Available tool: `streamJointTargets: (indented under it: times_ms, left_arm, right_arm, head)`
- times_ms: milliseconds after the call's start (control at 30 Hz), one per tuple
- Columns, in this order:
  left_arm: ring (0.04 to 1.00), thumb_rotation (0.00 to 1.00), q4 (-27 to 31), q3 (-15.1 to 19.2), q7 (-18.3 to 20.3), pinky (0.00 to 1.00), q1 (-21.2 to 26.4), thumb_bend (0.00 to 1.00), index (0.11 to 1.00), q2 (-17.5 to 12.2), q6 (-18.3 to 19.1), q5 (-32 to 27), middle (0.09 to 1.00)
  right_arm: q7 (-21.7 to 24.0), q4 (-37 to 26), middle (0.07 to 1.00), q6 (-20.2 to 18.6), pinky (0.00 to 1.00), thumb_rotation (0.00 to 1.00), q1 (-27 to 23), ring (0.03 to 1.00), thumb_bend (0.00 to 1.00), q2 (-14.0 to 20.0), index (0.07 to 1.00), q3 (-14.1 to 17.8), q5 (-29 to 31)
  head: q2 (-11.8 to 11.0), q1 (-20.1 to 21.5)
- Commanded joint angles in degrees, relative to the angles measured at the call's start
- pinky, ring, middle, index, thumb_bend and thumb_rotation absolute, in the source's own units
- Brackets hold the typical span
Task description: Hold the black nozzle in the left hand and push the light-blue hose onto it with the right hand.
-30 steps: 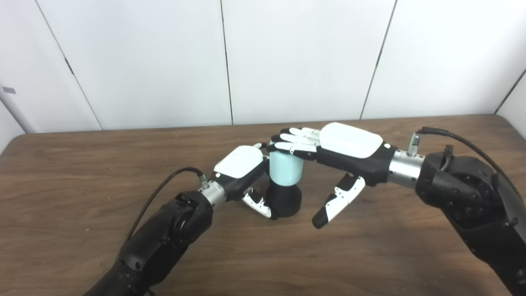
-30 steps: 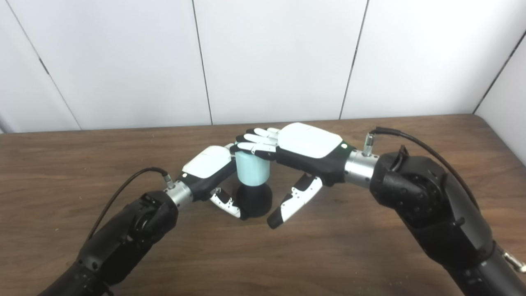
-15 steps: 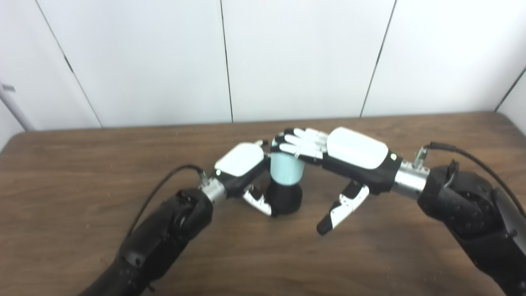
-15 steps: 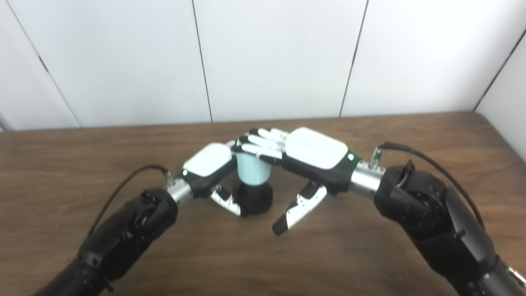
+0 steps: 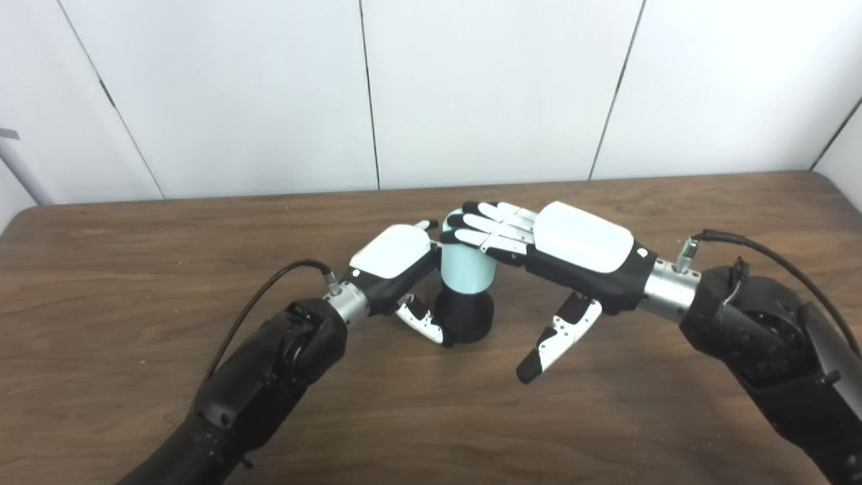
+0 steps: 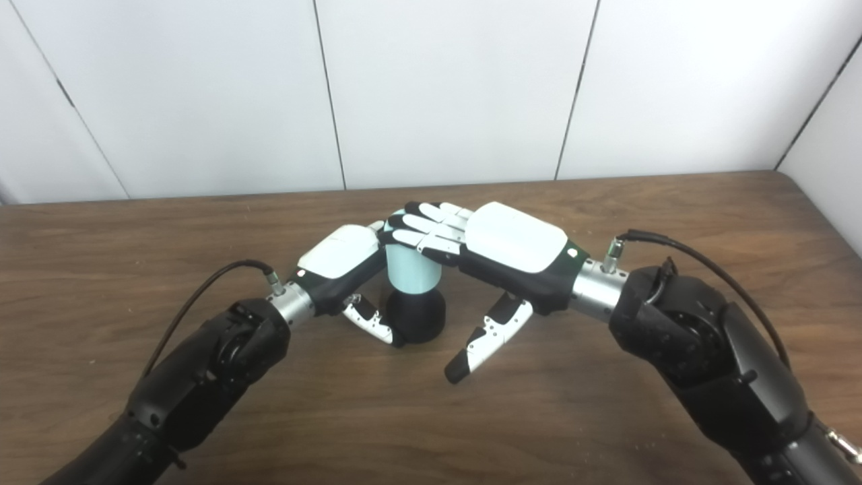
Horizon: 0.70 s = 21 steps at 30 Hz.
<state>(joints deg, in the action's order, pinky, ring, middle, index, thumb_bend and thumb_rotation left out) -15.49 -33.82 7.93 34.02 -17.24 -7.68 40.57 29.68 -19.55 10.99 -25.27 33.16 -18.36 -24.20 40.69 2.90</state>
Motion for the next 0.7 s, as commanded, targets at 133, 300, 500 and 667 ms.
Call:
streamJointTargets:
  times_ms: [133, 300, 500, 667]
  left_arm:
    - [0.653, 0.0, -2.25, -1.0, 3.59, 1.0, -1.5, 0.52, 0.477, -2.0, 1.53, 3.15, 0.498]
    - [0.653, 0.0, -2.18, -0.72, 3.87, 1.0, -1.39, 0.53, 0.479, -2.0, 1.45, 2.64, 0.495]
    - [0.653, 0.0, -2.36, -0.27, 4.19, 1.0, -1.41, 0.53, 0.48, -1.86, 1.41, 2.5, 0.493]
    - [0.653, 0.0, -2.41, -0.21, 4.18, 1.0, -1.42, 0.53, 0.48, -1.9, 1.16, 2.63, 0.493]
  right_arm:
    - [4.87, 0.21, 0.99, 0.68, 0.99, 0.8, 0.86, 1.0, 0.77, 2.28, 0.927, -2.51, 1.33]
    - [5.35, 0.43, 0.988, -0.28, 0.99, 0.8, 0.53, 0.997, 0.77, 2.58, 0.925, -3.2, 0.32]
    - [6.38, -0.21, 0.987, -3.87, 0.99, 0.8, -0.07, 0.996, 0.78, 2.98, 0.934, -4.05, -1.43]
    - [7.59, -0.71, 0.994, -8.06, 0.97, 0.82, 0.25, 0.996, 0.78, 3.15, 0.961, -4.62, -3.26]
  head:
    - [0.0, 0.07]
    - [0.01, 0.04]
    - [0.18, 0.08]
    - [0.25, 0.16]
